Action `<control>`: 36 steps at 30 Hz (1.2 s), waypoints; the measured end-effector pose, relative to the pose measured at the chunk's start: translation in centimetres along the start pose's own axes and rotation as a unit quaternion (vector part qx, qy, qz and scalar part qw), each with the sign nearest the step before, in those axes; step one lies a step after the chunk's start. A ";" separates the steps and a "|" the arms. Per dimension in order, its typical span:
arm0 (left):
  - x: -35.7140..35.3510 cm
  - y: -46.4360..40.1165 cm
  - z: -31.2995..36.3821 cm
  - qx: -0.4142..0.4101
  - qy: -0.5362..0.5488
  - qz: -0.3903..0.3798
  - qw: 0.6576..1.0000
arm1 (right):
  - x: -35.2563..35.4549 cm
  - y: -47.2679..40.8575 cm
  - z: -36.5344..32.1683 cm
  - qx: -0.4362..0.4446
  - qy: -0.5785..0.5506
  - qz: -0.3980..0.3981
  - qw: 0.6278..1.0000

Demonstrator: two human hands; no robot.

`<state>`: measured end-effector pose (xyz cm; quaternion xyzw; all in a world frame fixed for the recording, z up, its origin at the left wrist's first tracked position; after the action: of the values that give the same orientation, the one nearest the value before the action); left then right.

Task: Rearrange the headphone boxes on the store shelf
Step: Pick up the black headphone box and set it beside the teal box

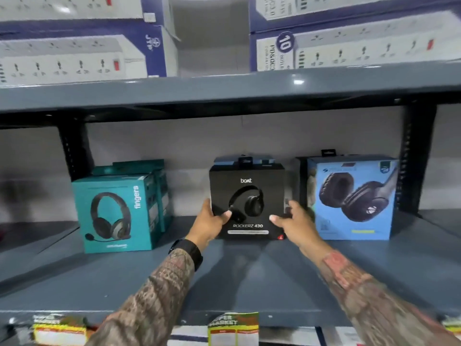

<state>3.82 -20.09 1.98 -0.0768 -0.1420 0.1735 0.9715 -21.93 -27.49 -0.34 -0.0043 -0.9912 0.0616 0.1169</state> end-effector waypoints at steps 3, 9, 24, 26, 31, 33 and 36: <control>-0.5 -1.2 -2.5 -0.021 0.007 0.010 1.000 | -0.6 -0.1 -0.4 0.006 -0.007 -0.008 1.000; 1.5 -0.3 -4.4 -0.062 -0.028 0.046 0.997 | 0.6 3.0 -2.4 0.026 0.030 0.000 0.999; 3.2 26.3 3.5 -0.054 0.009 0.167 0.984 | 8.0 24.3 -1.0 0.092 -0.167 0.062 0.980; 3.4 27.5 3.5 -0.028 0.005 0.171 0.985 | 8.1 25.2 -0.6 0.081 -0.162 0.061 0.982; 4.4 28.5 3.6 -0.051 -0.008 0.196 0.979 | 8.0 26.2 -1.2 0.087 -0.117 0.055 0.988; 4.6 28.8 3.6 -0.057 -0.006 0.195 0.979 | 7.8 26.4 -1.4 0.089 -0.106 0.055 0.989; 5.3 29.2 3.3 -0.065 -0.001 0.199 0.978 | 7.1 26.6 -2.1 0.091 -0.088 0.054 0.990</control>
<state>-1.59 9.22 0.67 -0.1668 -0.1358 0.3538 0.9103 -28.49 -0.65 0.02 -0.0422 -0.9862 0.1583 0.0255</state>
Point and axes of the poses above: each hand's wrist, its own y-axis away from the middle knuckle, its own x-axis out of the back of the hand, z = x × y, the point moved 8 cm from there along -y, towards the middle knuckle, and after that the axes turned 4 degrees about -x, right-handed, at the moved point
